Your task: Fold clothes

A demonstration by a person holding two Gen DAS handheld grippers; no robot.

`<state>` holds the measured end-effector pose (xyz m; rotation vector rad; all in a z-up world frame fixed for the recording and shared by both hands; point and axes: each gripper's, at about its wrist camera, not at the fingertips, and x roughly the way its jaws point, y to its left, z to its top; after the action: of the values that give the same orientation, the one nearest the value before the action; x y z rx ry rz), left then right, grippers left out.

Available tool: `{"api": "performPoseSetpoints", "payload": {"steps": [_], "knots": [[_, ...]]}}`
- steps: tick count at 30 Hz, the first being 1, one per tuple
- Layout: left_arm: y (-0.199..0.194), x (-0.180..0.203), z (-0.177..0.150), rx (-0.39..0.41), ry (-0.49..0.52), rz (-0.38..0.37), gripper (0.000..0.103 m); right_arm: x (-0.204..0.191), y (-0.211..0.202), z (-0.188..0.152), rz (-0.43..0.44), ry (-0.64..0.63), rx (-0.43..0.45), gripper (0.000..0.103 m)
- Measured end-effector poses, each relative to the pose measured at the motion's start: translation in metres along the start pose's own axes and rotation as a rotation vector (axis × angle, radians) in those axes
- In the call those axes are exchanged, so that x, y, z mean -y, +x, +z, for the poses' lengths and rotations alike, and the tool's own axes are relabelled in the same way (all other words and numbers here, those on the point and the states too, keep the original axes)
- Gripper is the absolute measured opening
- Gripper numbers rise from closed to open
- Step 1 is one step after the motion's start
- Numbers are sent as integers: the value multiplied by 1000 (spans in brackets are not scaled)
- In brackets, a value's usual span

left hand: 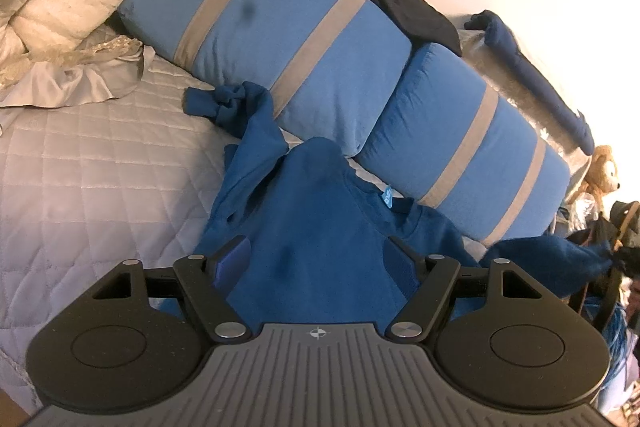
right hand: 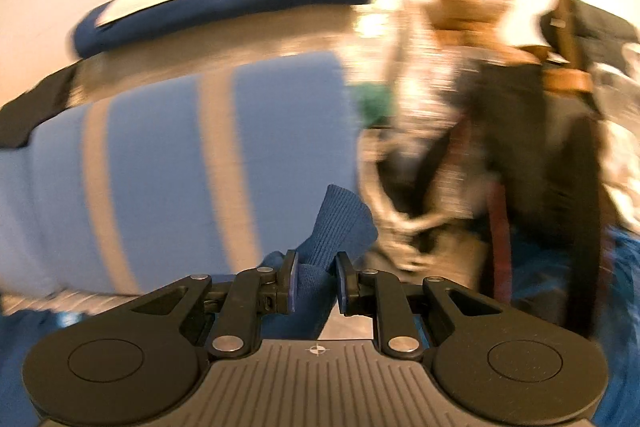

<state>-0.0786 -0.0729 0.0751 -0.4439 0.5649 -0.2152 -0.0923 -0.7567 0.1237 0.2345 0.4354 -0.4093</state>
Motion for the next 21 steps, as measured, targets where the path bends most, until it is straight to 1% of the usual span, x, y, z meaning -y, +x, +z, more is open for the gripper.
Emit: {"api": "performPoseSetpoints", "payload": {"steps": [3,7,11,15,19,21], "knots": [[0,1,0,-4,5,1,73,49,-8,-15,-99,91,14,21],[0,3,-1,-4,12,7,73,105,-5,-57,-225,218,-14,21],[0,5,-1,-6,20,14,73,132,2,-101,-319,249,-70,21],[1,6,0,-10,25,22,73,146,12,-127,-333,256,-114,22],[2,7,0,-9,27,27,73,156,18,-142,-307,280,-146,23],[2,6,0,-10,26,29,73,158,17,-144,-289,306,-142,27]]}}
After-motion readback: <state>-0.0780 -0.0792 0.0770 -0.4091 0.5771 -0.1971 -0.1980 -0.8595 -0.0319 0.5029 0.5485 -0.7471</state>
